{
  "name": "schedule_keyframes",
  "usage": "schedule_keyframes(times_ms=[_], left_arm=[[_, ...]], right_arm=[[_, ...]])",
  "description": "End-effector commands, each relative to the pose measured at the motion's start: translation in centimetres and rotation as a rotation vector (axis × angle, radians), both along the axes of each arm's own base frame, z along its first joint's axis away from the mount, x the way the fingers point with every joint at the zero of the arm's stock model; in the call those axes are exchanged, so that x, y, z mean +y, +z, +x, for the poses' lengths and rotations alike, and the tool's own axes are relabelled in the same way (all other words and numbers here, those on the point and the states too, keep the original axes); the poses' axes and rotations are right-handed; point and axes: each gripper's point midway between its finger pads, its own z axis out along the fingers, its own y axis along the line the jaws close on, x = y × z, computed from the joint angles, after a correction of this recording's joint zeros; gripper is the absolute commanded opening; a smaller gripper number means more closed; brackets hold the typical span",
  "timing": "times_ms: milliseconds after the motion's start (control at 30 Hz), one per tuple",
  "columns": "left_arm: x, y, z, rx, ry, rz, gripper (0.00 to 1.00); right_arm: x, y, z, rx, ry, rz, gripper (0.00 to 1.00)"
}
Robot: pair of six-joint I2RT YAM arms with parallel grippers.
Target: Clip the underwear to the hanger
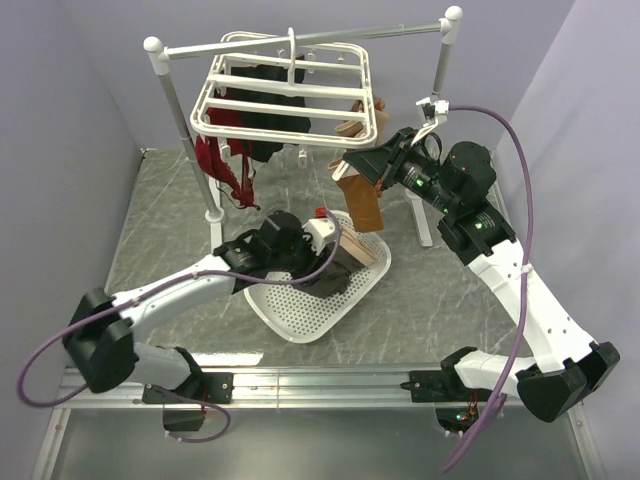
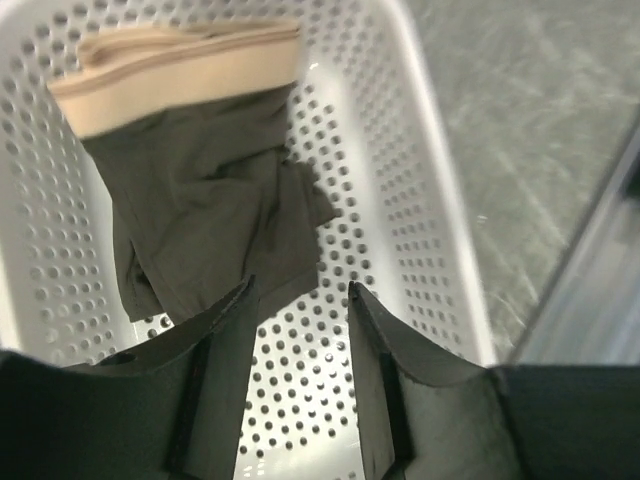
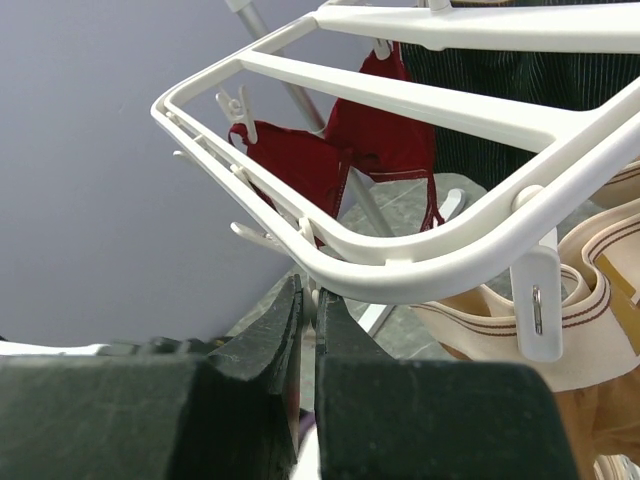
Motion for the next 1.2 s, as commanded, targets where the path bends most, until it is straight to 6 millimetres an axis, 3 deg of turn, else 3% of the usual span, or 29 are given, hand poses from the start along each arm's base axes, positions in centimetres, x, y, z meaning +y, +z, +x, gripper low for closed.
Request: schedule_keyframes(times_ms=[0,200,233,333,467,667,767,1000,1100,1167], left_arm=[[-0.8,0.8,2.6,-0.051,0.098,-0.048,0.45],[-2.4,-1.9,5.7,-0.12,0.157,-0.072,0.48],[-2.5,-3.4,6.2,-0.11,0.163,-0.038,0.48],[-2.9,-5.0,7.9,-0.081,0.21,-0.02,0.49],[-3.0,-6.0,10.5,-0.065,0.271,-0.011,0.51],[-3.6,-8.7,11.9,-0.036,0.303,0.029,0.53],[-3.8,-10.0,12.1,-0.017,0.312,0.035,0.5],[-3.8,-12.7,12.6,0.009,0.337,0.085,0.28],[-3.8,-12.7,12.2,0.025,0.328,0.079,0.17],[-3.6,-11.7,11.9,0.026,0.337,0.059,0.12]], right_arm=[[-0.4,2.4,-0.2,-0.035,-0.006,0.035,0.0],[-0.4,2.2,-0.2,-0.032,-0.005,0.032,0.0],[-0.4,2.2,-0.3,-0.031,-0.003,0.031,0.0],[-0.4,2.2,-0.3,-0.032,-0.003,0.031,0.0],[-0.4,2.2,-0.2,-0.028,-0.004,0.035,0.0],[-0.3,2.0,-0.2,-0.023,0.001,0.038,0.0],[-0.3,1.8,-0.1,-0.017,0.001,0.034,0.0],[-0.2,1.6,0.0,-0.011,0.003,0.03,0.0],[-0.2,1.7,0.1,-0.014,0.002,0.029,0.0],[-0.2,1.6,0.0,-0.015,0.003,0.025,0.0]])
